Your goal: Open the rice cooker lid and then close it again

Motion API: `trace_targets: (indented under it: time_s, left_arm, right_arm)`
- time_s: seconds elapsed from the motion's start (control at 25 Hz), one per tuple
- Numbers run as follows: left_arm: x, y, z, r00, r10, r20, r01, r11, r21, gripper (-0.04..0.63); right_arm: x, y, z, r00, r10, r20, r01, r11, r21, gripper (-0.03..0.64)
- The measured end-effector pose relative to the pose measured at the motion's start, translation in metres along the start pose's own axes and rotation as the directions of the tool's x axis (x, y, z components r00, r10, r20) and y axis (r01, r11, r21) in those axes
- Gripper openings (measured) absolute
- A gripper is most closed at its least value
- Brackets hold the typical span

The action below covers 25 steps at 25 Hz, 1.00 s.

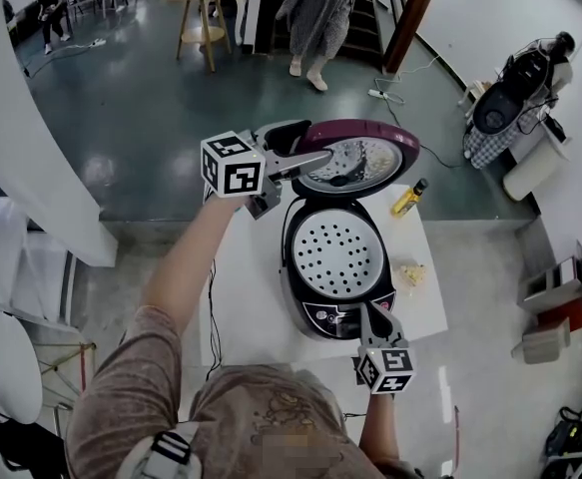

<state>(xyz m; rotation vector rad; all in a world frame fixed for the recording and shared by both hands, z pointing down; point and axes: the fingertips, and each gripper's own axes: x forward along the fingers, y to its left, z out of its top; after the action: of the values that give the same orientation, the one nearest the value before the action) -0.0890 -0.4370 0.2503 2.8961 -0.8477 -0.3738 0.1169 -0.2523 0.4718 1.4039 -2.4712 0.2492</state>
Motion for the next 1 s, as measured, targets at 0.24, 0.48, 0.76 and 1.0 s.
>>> trace_targets:
  time_s: [0.24, 0.48, 0.76, 1.0]
  left_arm:
    - [0.000, -0.004, -0.001, 1.000, 0.028, 0.000, -0.028, 1.000, 0.004, 0.359]
    - [-0.002, -0.017, -0.003, 0.999, 0.049, -0.006, -0.049, 0.999, -0.005, 0.359]
    - [-0.008, -0.041, -0.011, 0.998, 0.057, -0.003, -0.057, 0.998, -0.037, 0.359]
    - [-0.014, -0.063, -0.021, 0.998, 0.059, -0.022, -0.059, 0.997, -0.043, 0.359]
  right_arm:
    - [-0.001, 0.001, 0.000, 1.000, 0.025, -0.008, -0.024, 1.000, 0.020, 0.005]
    - [-0.002, 0.006, 0.000, 0.997, 0.074, -0.012, -0.074, 0.997, 0.001, 0.005]
    - [-0.014, 0.014, -0.009, 0.990, 0.141, -0.032, -0.141, 0.990, -0.002, 0.005]
    - [-0.025, 0.011, -0.012, 0.988, 0.155, -0.020, -0.155, 0.988, 0.004, 0.005]
